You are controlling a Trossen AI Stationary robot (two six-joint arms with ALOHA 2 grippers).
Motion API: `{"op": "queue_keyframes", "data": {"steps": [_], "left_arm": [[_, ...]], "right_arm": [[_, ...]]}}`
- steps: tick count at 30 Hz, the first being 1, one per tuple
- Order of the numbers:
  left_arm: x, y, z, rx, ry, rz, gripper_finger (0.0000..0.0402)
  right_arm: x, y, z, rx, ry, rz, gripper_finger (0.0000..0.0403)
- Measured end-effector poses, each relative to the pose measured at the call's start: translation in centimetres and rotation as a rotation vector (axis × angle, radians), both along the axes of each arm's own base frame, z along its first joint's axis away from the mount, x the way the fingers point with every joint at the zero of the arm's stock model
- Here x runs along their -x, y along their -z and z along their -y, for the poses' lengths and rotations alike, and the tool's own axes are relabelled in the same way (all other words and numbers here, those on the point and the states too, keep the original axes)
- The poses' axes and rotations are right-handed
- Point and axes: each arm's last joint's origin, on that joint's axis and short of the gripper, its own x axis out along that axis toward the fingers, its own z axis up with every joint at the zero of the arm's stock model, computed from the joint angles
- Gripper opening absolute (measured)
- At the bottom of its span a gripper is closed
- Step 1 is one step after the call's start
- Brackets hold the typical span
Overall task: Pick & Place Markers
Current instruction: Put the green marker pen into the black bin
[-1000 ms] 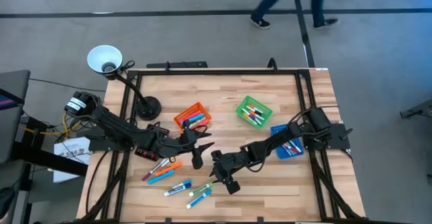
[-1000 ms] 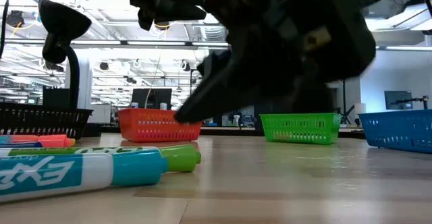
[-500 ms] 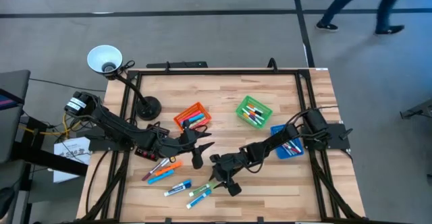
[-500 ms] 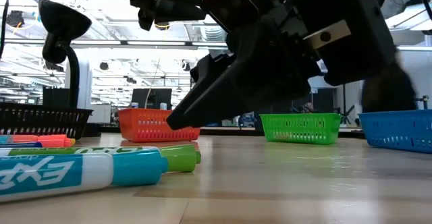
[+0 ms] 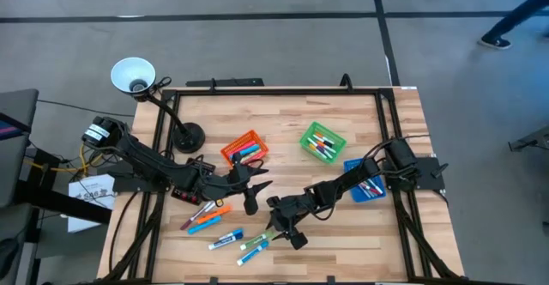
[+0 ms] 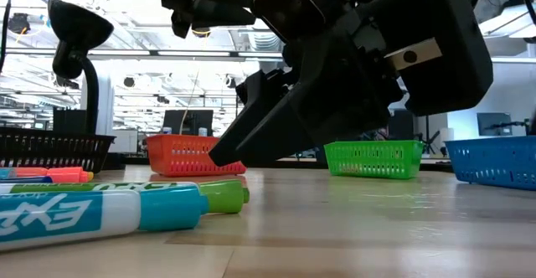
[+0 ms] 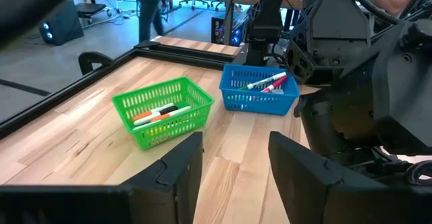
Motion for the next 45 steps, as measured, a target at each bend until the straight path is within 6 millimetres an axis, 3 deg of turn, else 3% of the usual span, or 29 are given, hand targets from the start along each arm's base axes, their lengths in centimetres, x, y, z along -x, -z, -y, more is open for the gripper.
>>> {"op": "queue_keyframes", "data": {"steps": [6, 13, 18, 21, 28, 33, 41, 45], "left_arm": [[0.0, 0.0, 0.0, 0.000, 0.000, 0.000, 0.0166], [0.0, 0.0, 0.0, 0.000, 0.000, 0.000, 0.0166], [0.0, 0.0, 0.0, 0.000, 0.001, 0.000, 0.0166], [0.0, 0.0, 0.0, 0.000, 0.000, -0.001, 0.0164], [0.0, 0.0, 0.0, 0.000, 0.000, -0.001, 0.0158], [0.1, 0.1, 0.1, -0.002, 0.004, -0.004, 0.0153], [0.0, 0.3, 0.2, 0.013, 0.082, -0.033, 0.0148], [-0.3, 0.3, -0.4, -0.004, 0.092, -0.042, 0.0148]], "right_arm": [[0.0, 0.2, 0.0, 0.002, -0.002, -0.001, 0.0176], [-1.0, 4.0, 0.2, -0.072, -0.049, 0.034, 0.0176], [-1.5, 5.1, 1.5, -0.082, -0.017, 0.015, 0.0170], [-1.8, 5.1, 2.4, -0.107, 0.017, -0.015, 0.0148], [-1.9, 4.5, 3.0, -0.108, 0.055, -0.023, 0.0052], [-1.3, 2.1, 3.6, -0.067, 0.098, -0.079, 0.0048], [2.2, -5.5, 6.6, 0.320, 0.439, -0.173, 0.0071], [3.9, -8.6, 7.3, 0.404, 0.520, -0.153, 0.0059]]}}
